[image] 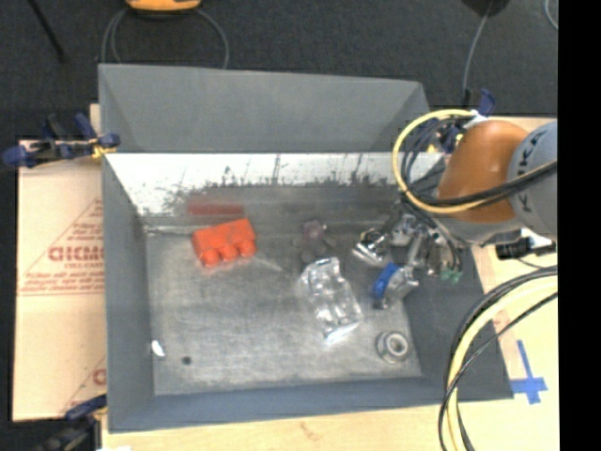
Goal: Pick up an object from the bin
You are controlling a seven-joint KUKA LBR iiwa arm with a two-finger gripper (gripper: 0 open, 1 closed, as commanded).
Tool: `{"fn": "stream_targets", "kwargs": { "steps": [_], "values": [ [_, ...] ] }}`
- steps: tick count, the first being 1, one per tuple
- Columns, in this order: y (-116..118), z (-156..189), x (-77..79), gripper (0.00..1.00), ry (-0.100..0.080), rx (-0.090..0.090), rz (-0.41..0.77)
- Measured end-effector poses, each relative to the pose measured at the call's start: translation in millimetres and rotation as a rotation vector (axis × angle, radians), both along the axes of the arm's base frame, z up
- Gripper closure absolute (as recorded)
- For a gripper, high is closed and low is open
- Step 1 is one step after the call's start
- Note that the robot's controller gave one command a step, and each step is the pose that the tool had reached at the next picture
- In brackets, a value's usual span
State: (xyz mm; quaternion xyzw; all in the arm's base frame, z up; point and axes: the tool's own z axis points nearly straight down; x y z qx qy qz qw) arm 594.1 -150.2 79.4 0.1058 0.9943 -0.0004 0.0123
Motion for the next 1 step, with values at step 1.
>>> {"fn": "stream_targets", "kwargs": {
  "steps": [1],
  "values": [
    [-0.1,-2.1,-1.4,1.00,0.006,-0.001,0.002]
  ]
}}
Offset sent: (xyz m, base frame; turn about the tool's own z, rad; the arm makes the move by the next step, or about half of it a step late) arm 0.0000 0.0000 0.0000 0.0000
